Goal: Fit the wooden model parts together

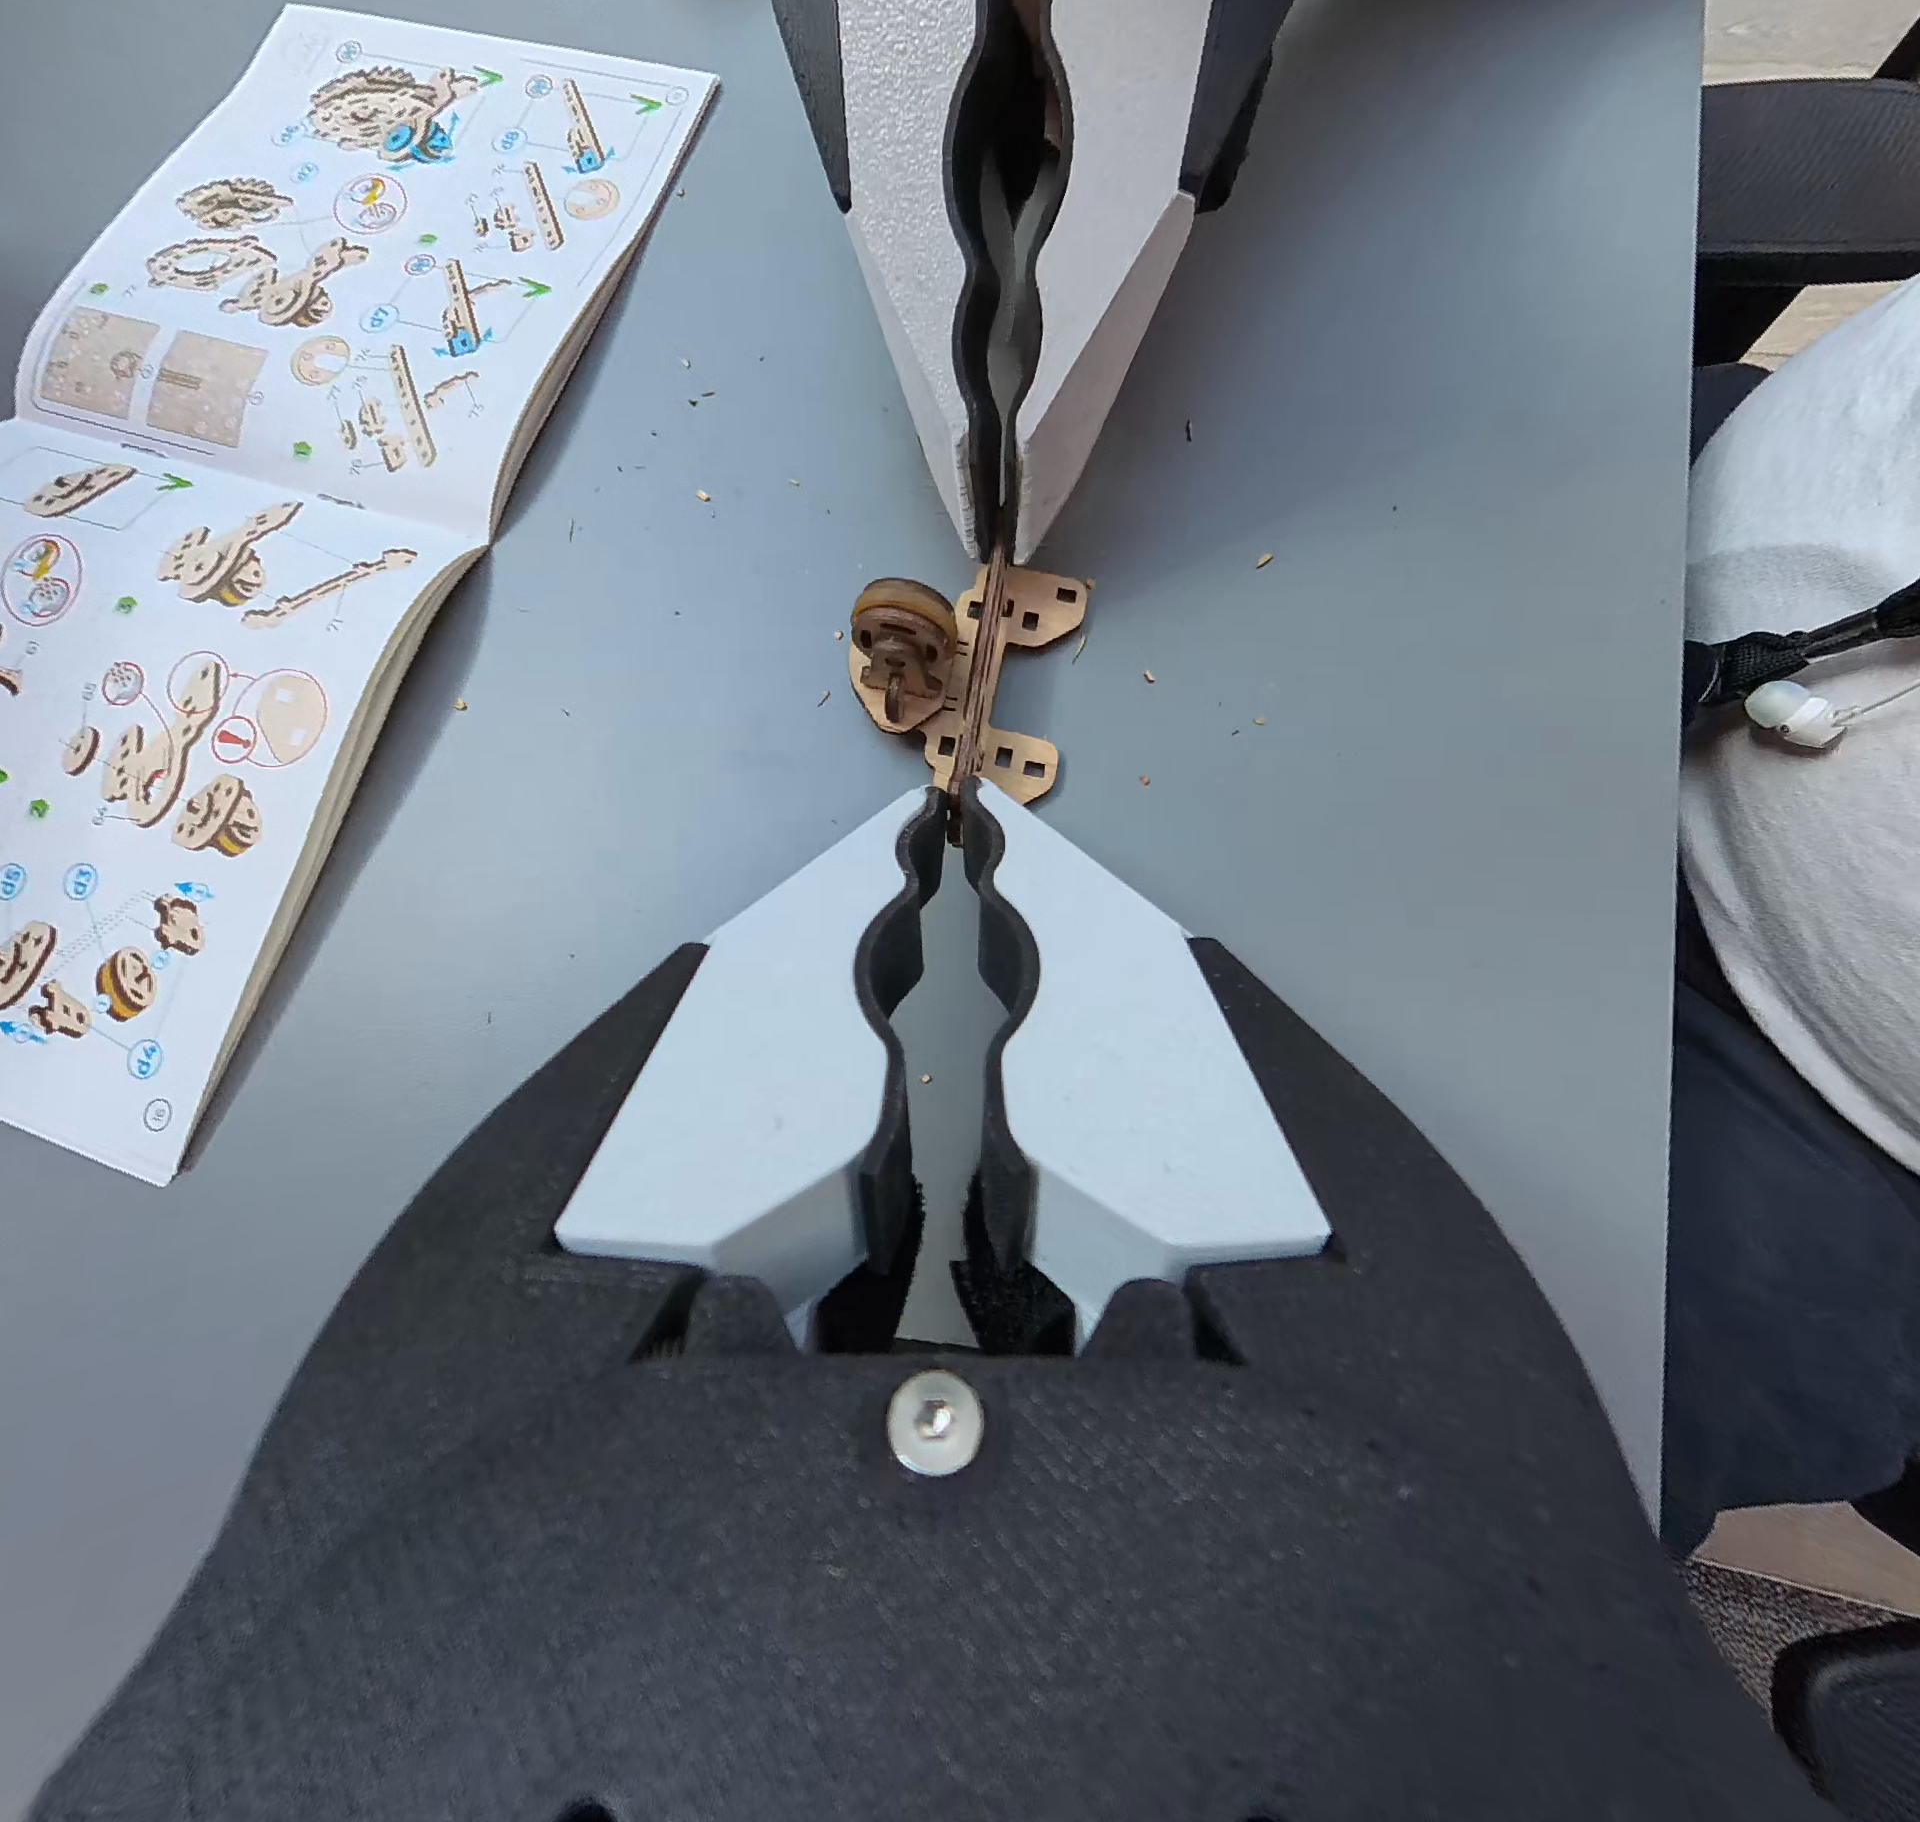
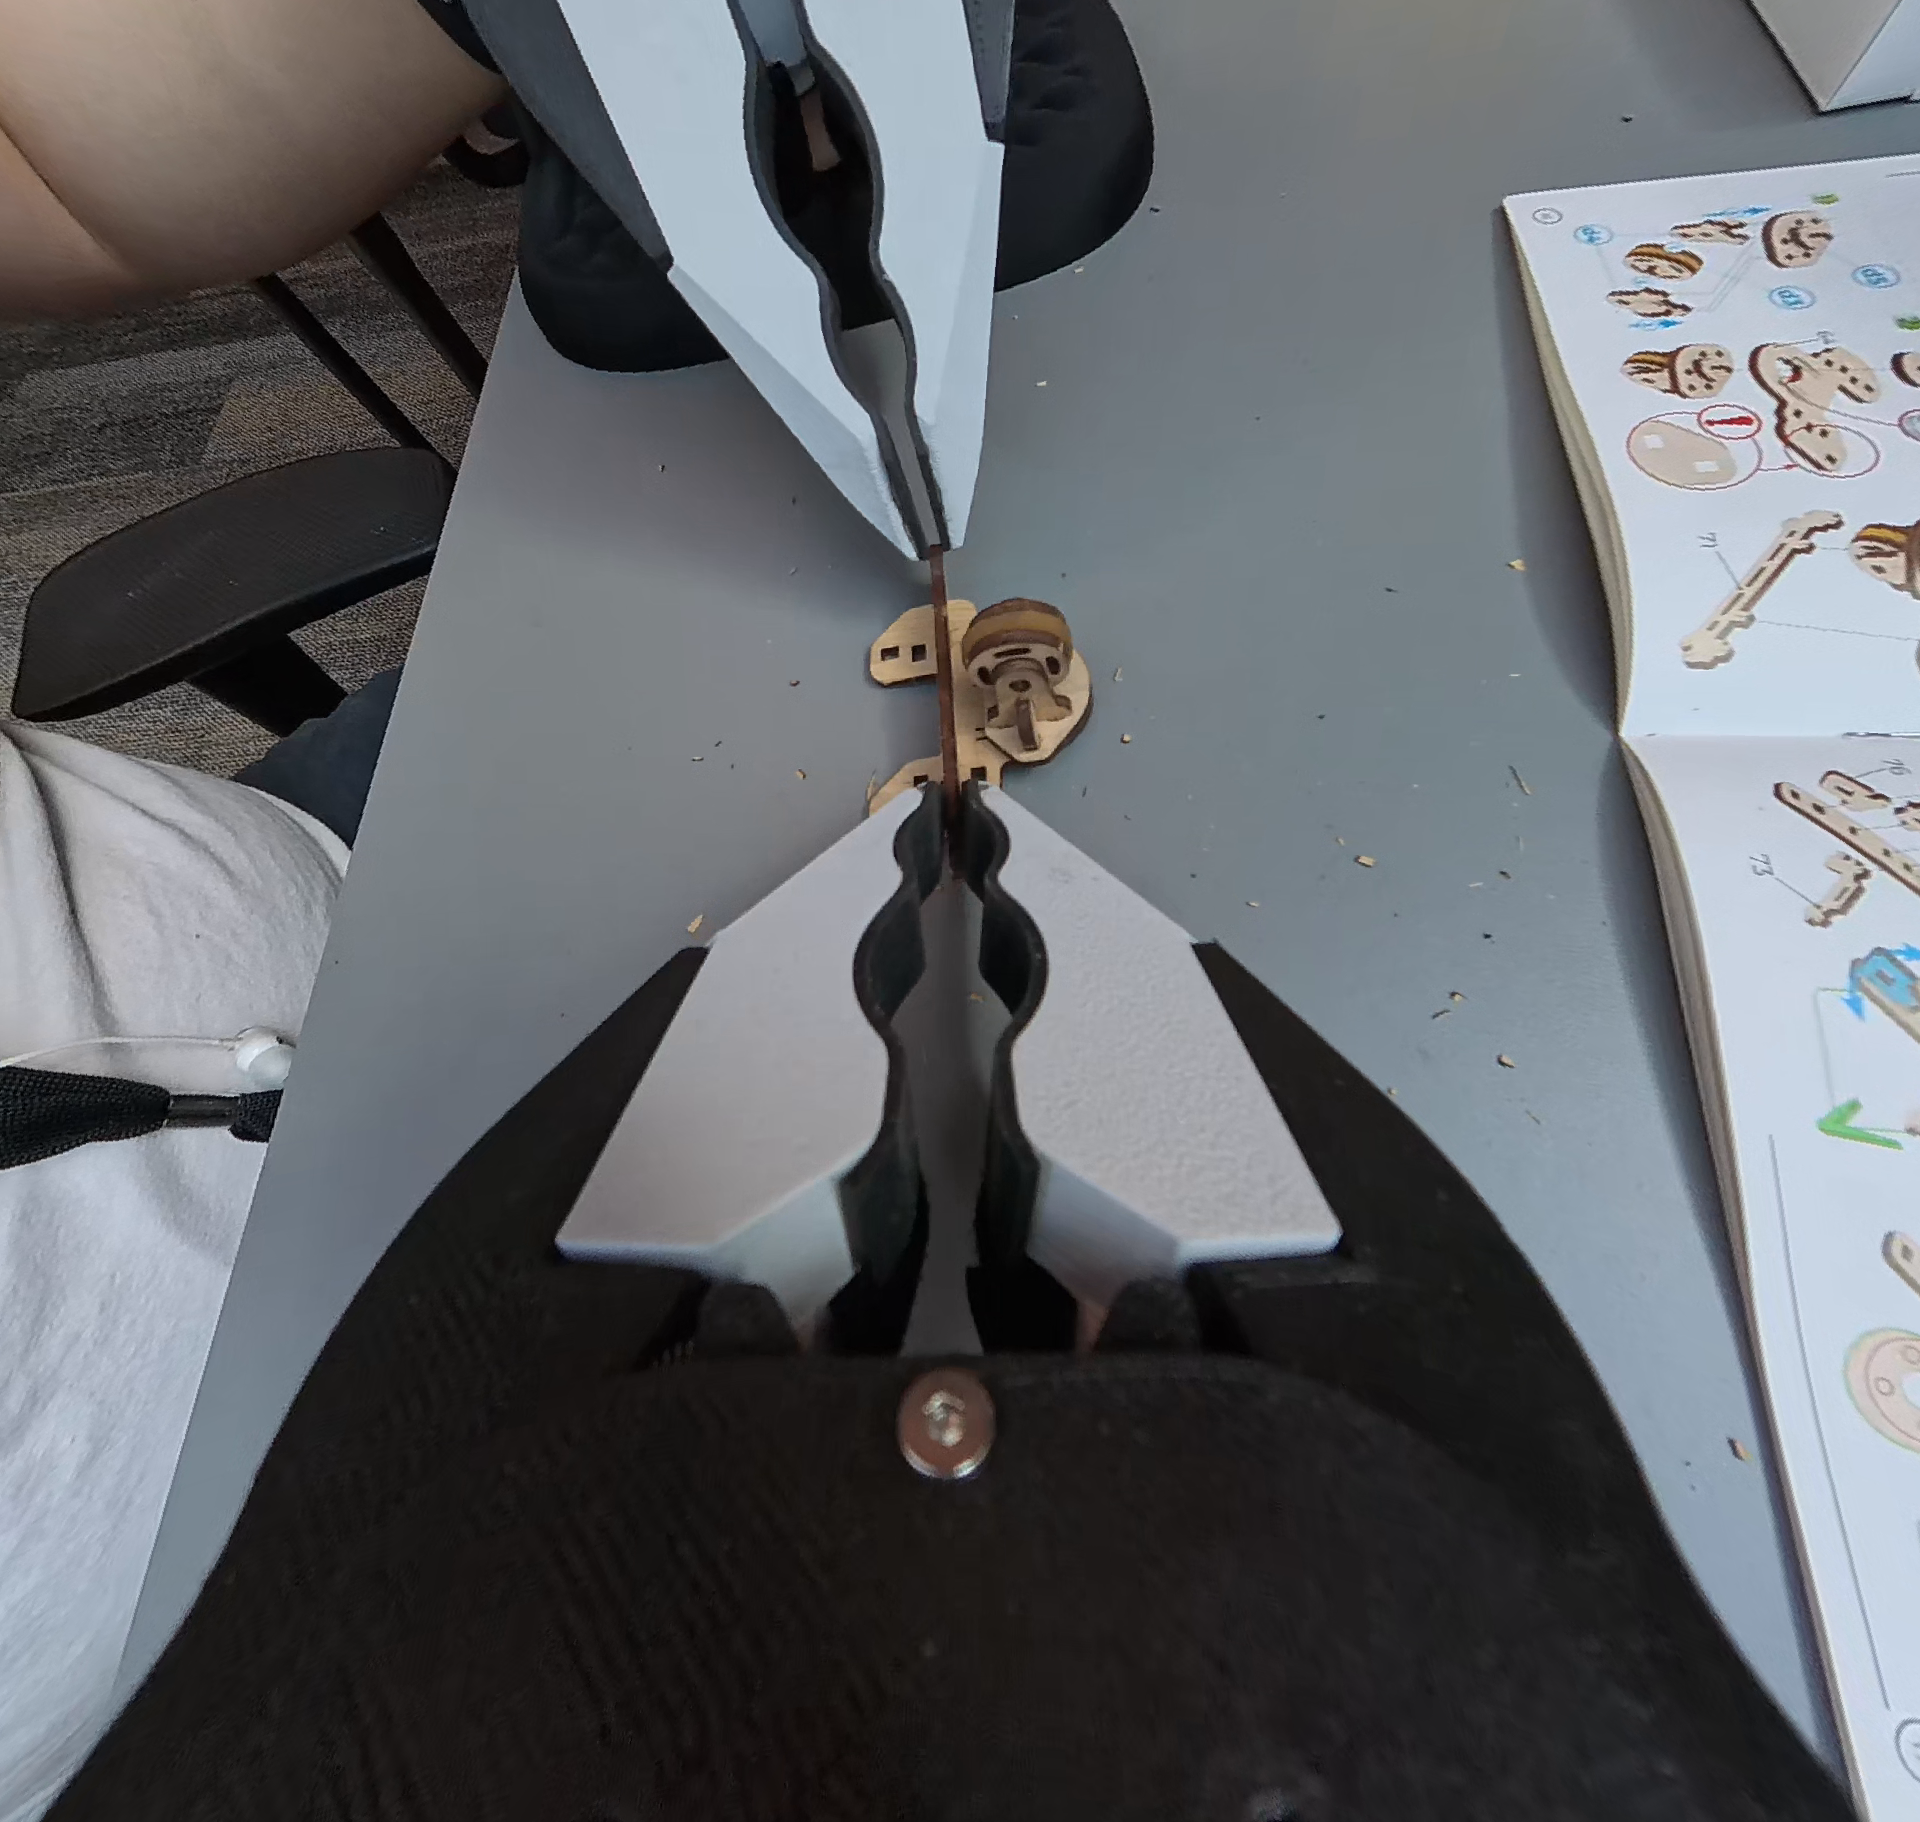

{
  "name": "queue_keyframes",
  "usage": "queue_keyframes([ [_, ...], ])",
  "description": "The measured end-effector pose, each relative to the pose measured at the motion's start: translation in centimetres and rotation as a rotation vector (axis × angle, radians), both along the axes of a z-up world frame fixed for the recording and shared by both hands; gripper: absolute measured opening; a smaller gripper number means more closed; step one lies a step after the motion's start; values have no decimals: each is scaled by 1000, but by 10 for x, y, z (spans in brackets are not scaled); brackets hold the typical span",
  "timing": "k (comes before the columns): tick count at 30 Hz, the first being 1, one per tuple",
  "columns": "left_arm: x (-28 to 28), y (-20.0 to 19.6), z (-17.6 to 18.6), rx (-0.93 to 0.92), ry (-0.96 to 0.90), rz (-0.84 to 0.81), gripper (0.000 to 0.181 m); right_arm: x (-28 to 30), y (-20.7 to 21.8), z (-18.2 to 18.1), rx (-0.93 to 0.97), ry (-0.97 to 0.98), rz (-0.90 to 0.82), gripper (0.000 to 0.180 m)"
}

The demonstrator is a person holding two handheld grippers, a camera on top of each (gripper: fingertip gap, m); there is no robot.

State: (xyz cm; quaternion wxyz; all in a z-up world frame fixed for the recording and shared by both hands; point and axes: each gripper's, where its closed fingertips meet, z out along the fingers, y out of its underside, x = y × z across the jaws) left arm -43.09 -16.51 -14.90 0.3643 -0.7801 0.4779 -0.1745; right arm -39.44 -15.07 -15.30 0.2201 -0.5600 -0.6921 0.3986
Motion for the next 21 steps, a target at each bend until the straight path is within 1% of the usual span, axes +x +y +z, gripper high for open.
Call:
queue_keyframes([
  [15, -1, 1, 0, 7, -3, 3, 1, 0, -1, -1, 99, -20, 13, 3],
  [21, -2, 1, 0, 54, 47, 2, 1, -1, 0, -1, 107, -49, -6, 2],
])
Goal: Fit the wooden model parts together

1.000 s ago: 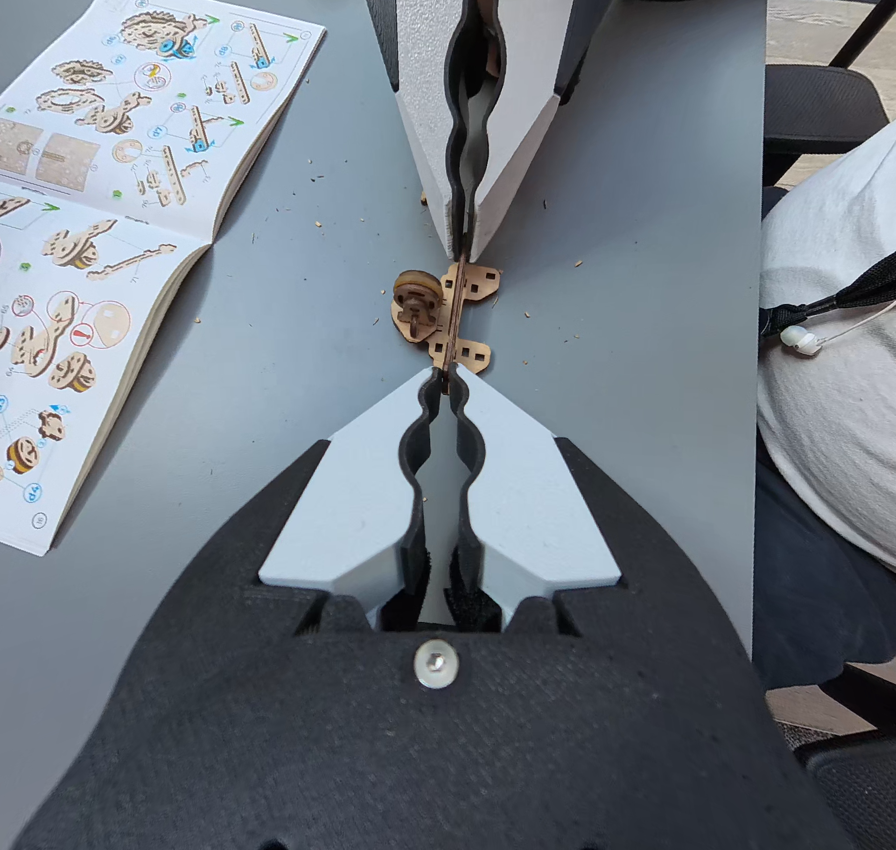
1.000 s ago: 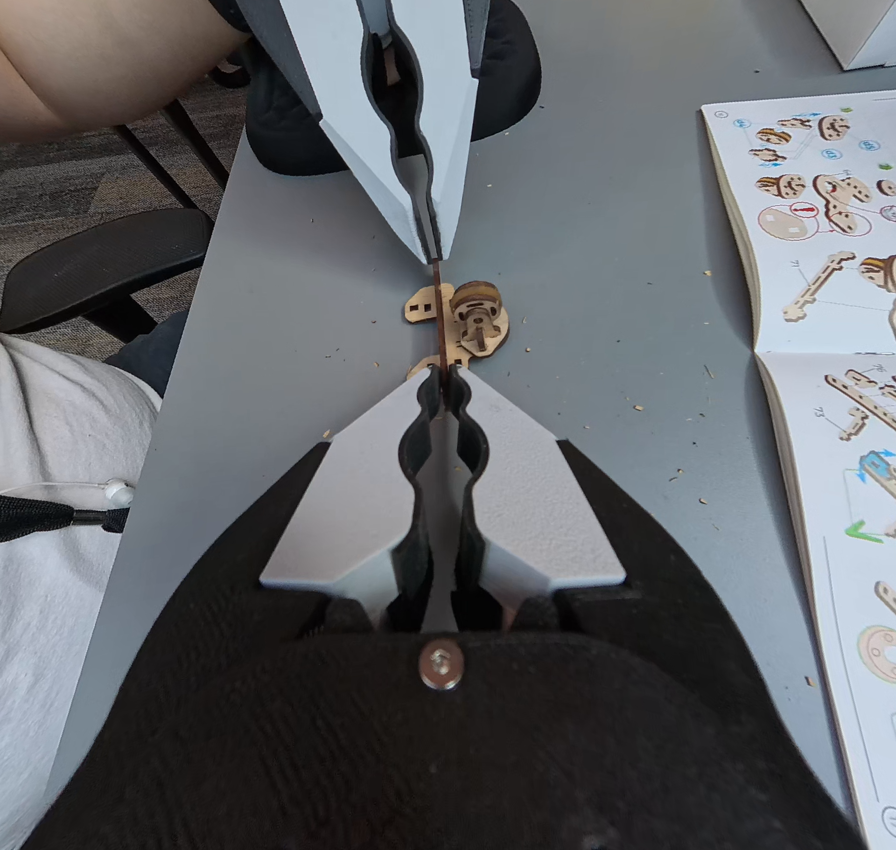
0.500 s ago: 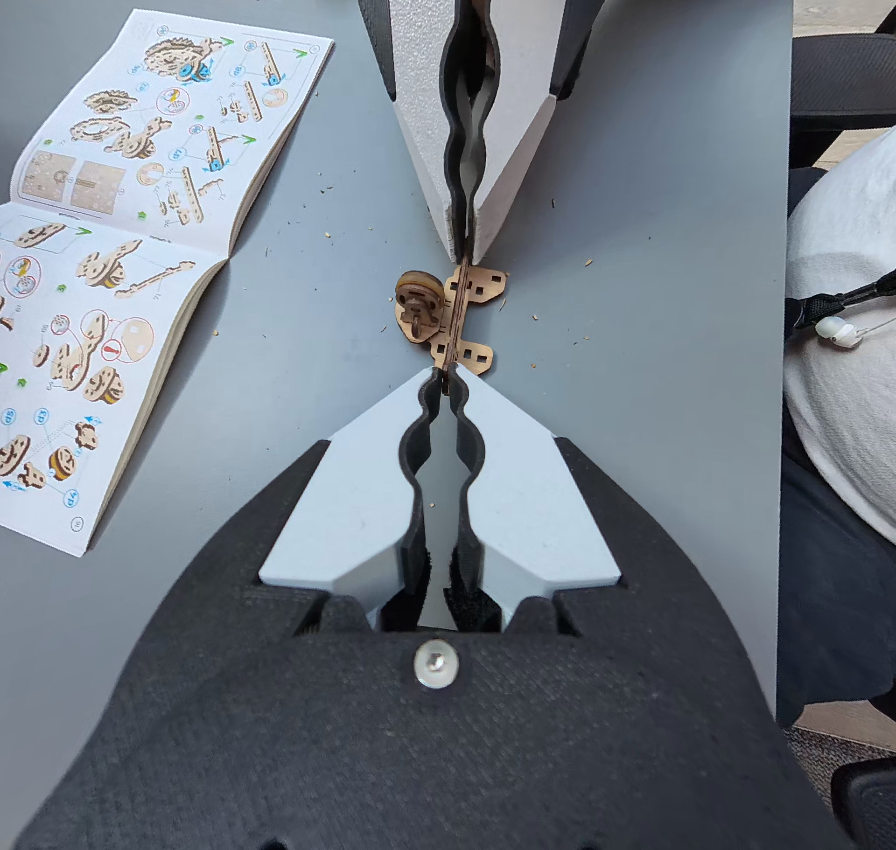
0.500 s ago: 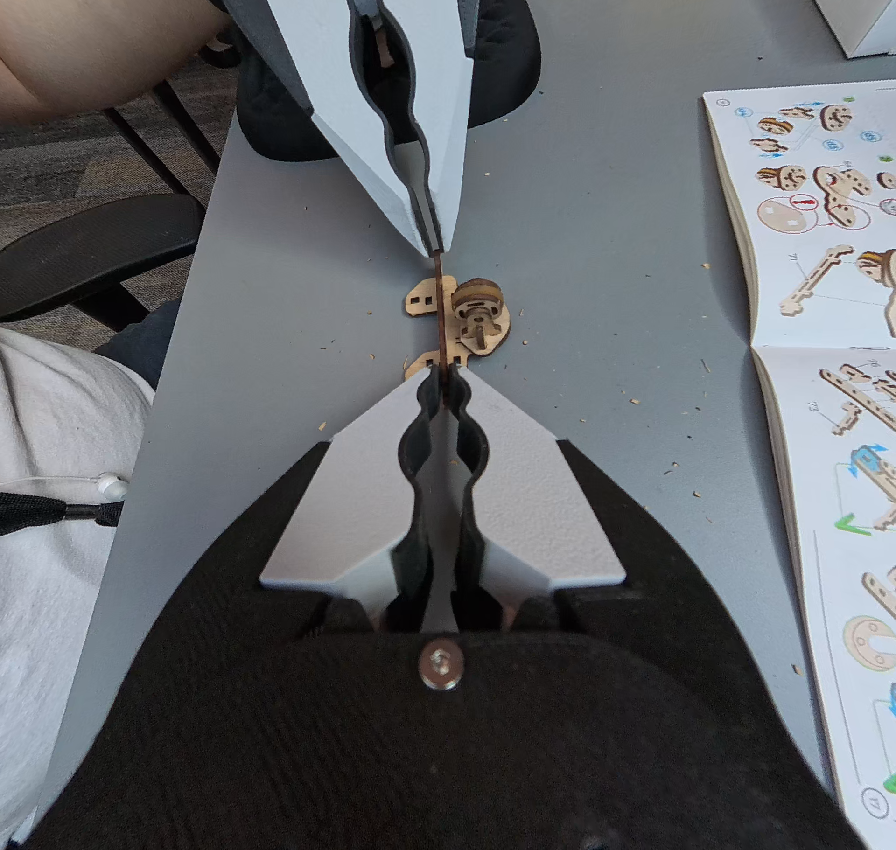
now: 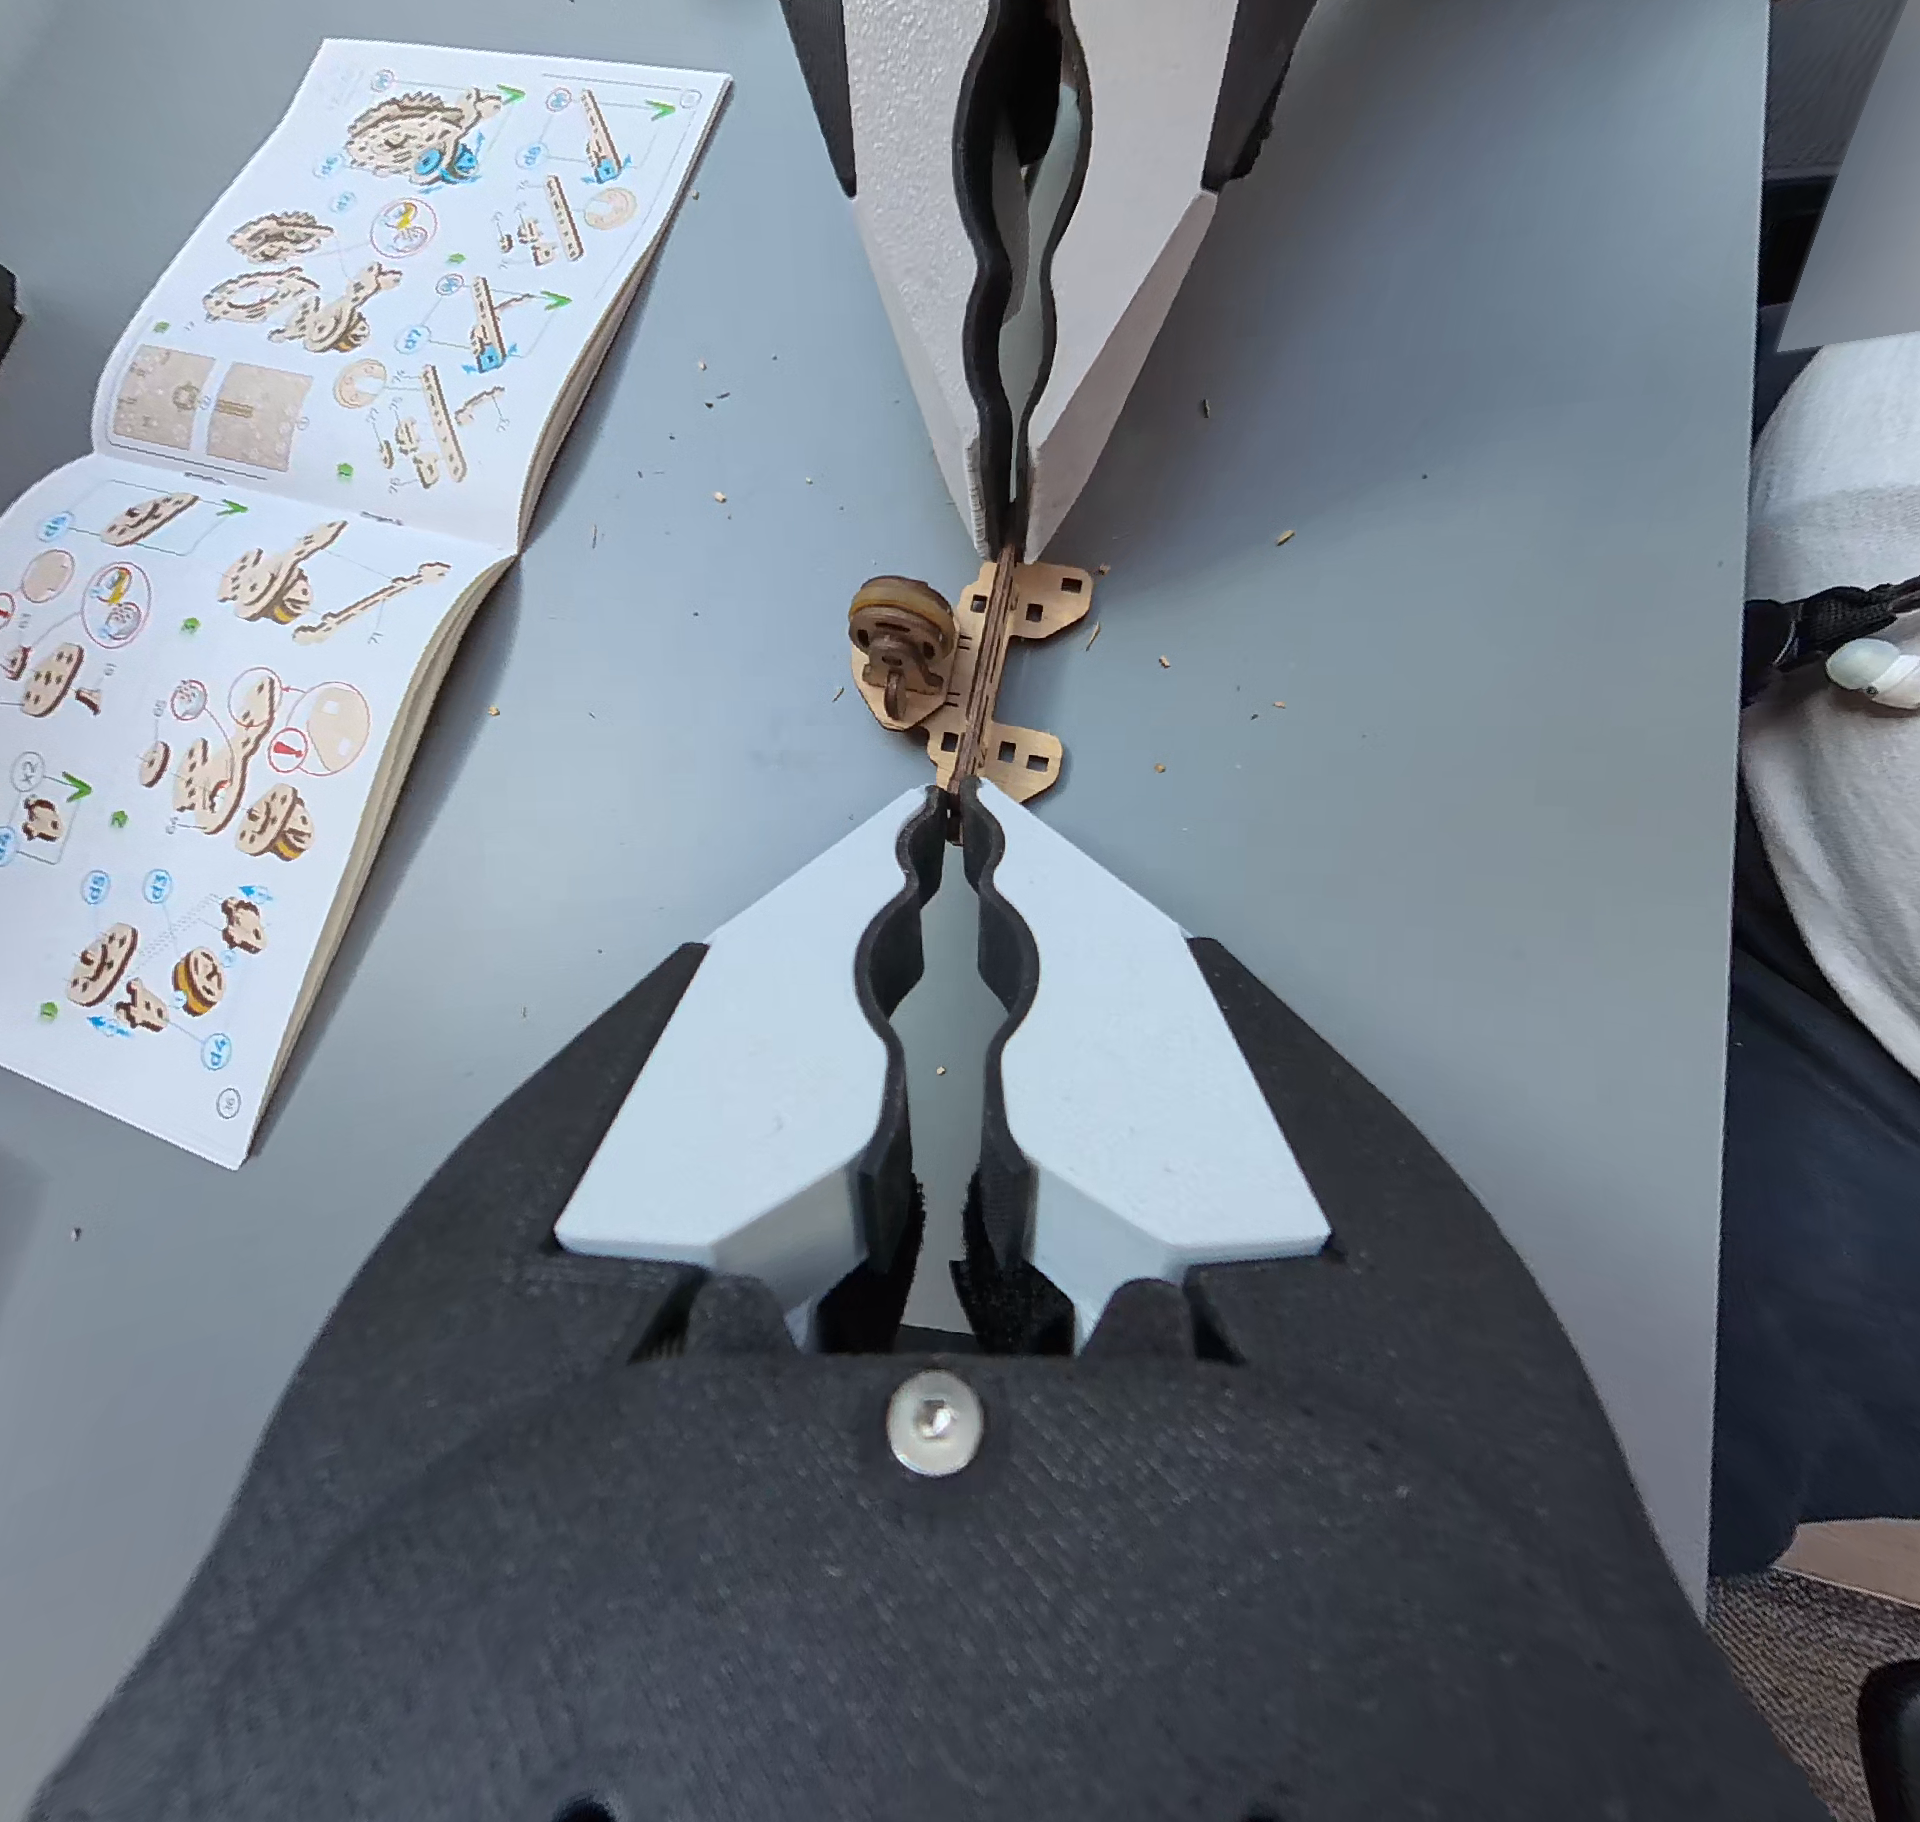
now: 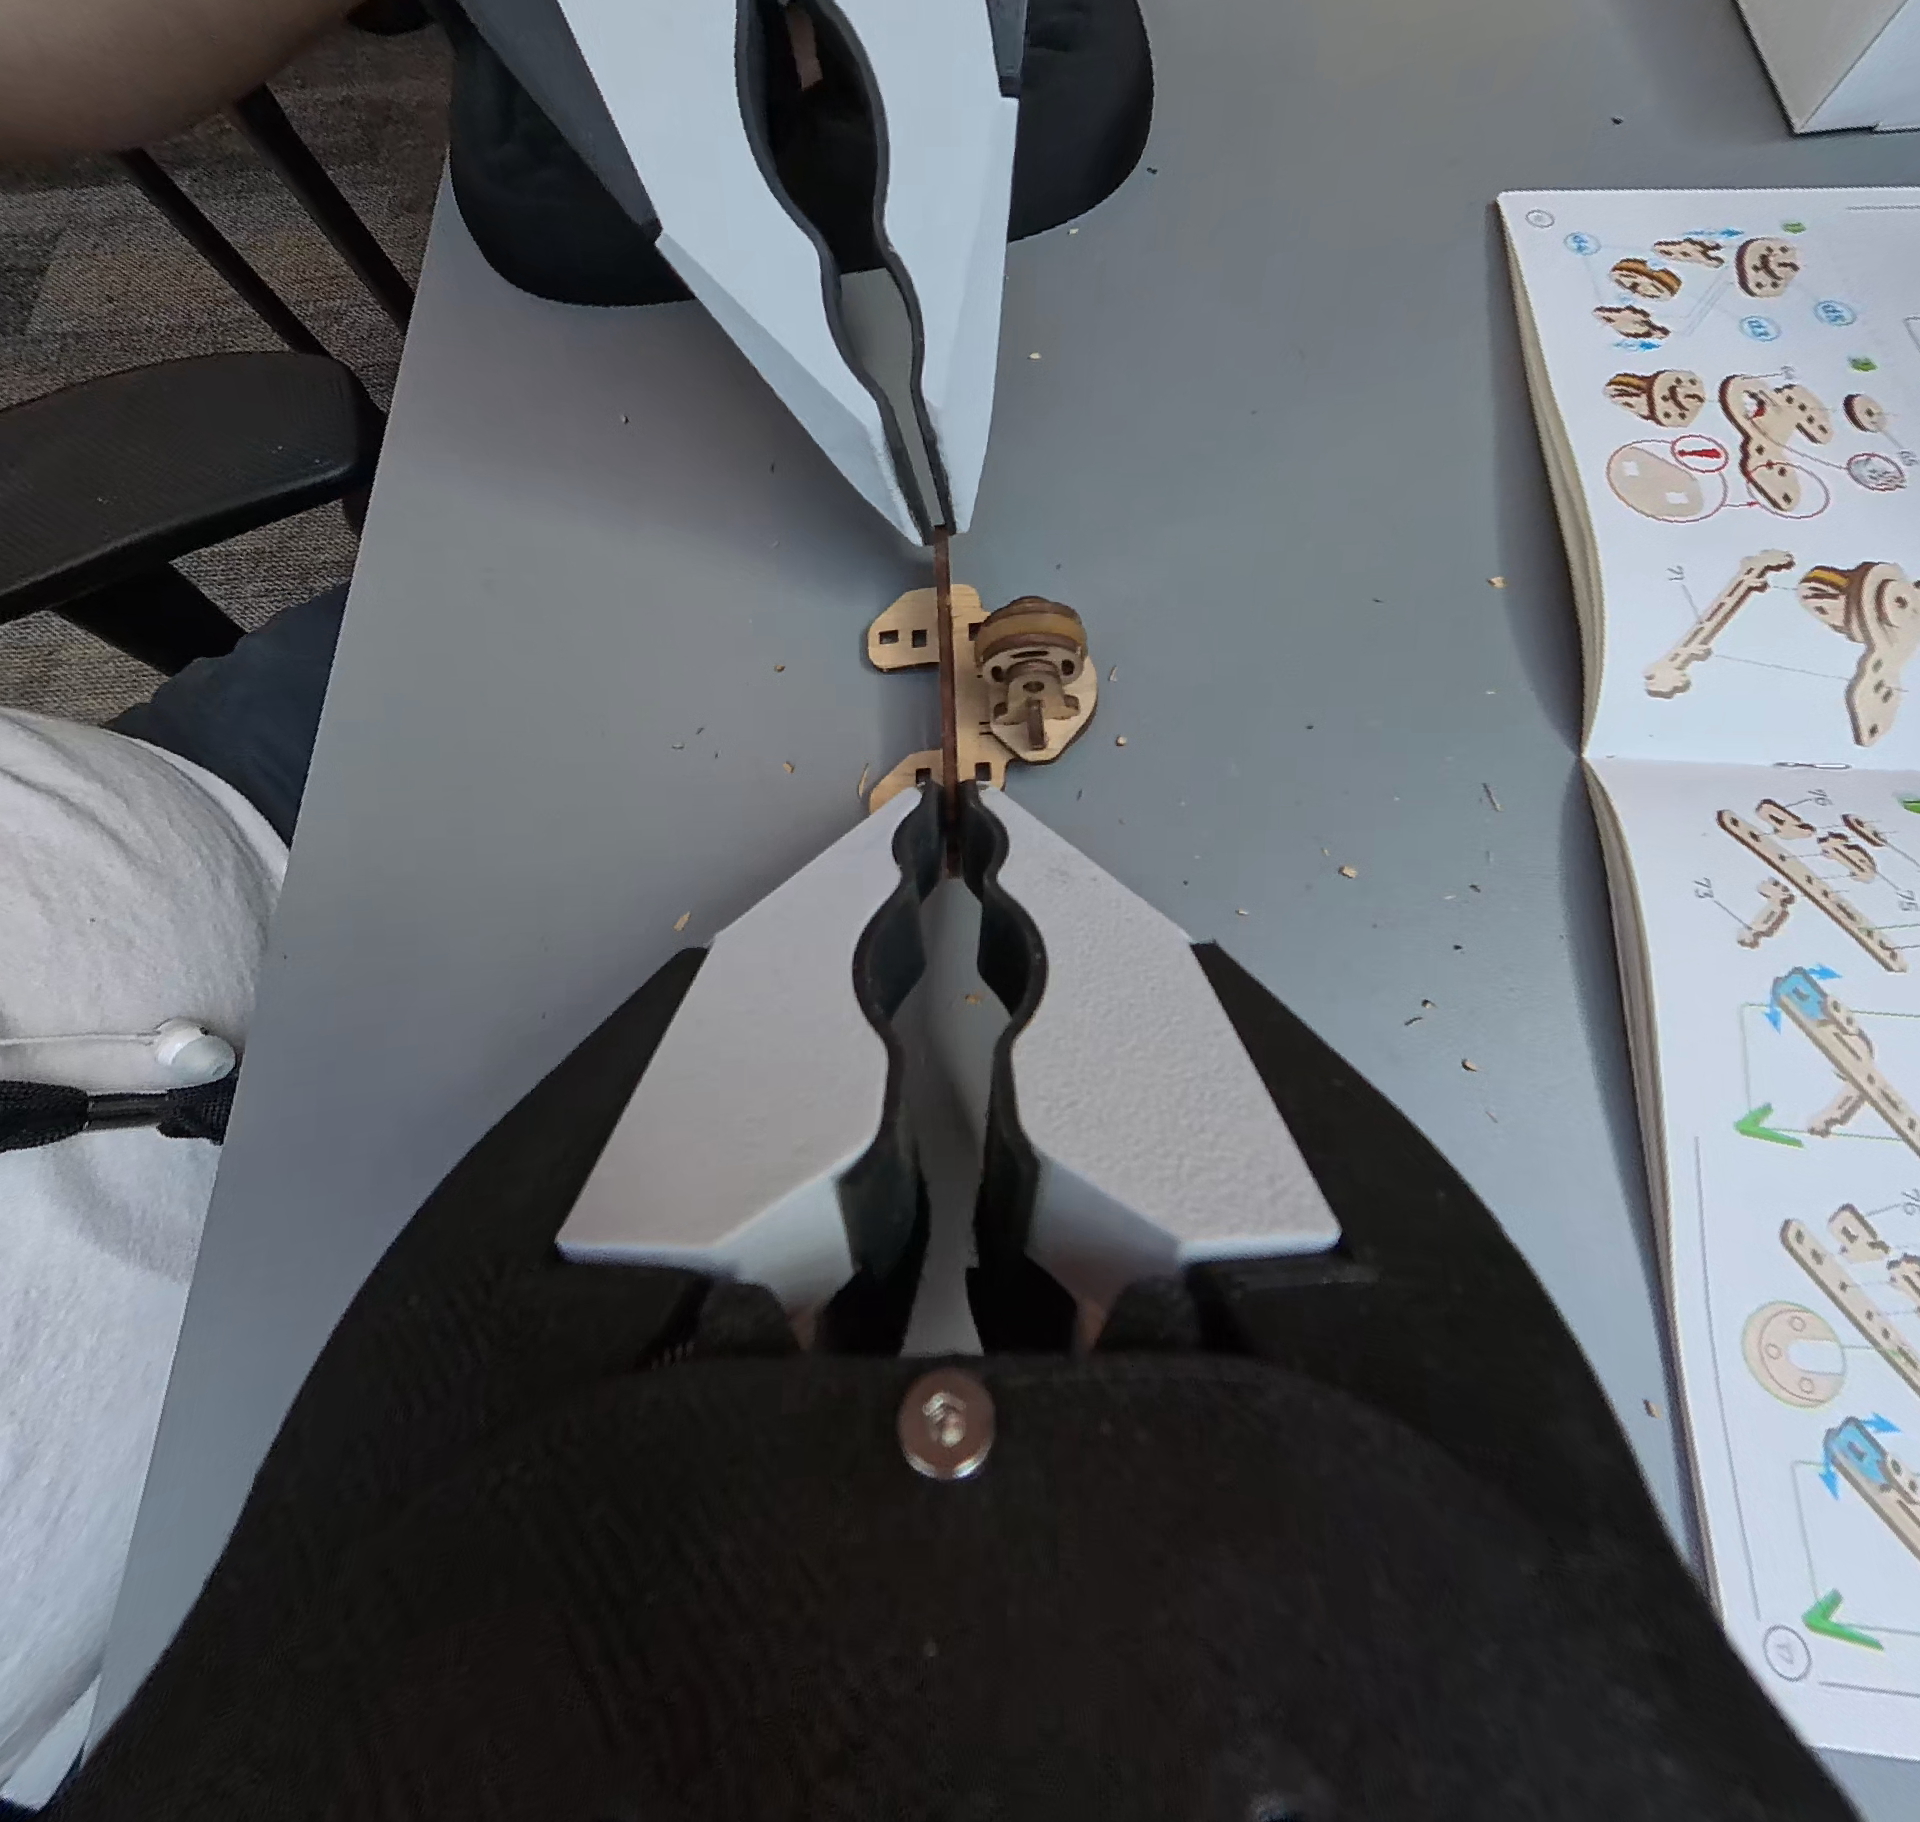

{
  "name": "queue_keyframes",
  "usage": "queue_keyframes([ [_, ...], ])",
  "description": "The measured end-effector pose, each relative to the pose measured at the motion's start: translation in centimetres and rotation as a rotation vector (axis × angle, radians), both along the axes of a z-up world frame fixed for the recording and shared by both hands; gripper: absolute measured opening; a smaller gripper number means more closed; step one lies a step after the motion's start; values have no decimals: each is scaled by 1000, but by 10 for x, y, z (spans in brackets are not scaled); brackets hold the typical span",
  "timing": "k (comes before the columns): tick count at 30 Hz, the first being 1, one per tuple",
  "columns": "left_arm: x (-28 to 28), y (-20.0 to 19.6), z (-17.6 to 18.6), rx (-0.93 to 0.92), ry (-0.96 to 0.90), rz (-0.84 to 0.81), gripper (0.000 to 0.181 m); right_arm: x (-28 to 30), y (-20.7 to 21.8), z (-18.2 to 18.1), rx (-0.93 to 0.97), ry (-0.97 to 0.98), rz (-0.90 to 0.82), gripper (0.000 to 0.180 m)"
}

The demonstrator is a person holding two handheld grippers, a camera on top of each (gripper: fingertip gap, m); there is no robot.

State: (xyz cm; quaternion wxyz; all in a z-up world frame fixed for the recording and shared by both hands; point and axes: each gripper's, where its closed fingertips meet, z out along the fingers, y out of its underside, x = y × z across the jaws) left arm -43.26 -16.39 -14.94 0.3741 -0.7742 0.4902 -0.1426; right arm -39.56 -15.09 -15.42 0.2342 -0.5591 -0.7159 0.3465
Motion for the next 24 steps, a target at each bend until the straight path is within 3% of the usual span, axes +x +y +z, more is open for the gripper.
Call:
queue_keyframes([
  [5, 0, 1, 0, 1, -4, 5, 1, 0, 1, 0, -15, -10, -11, 3],
  [11, 0, -1, -1, 74, 65, -21, 1, 1, -1, -2, 105, -26, 10, 3],
  [24, 0, -2, -1, 115, 122, -29, 0, -5, -5, 5, 48, 8, 11, 9],
])
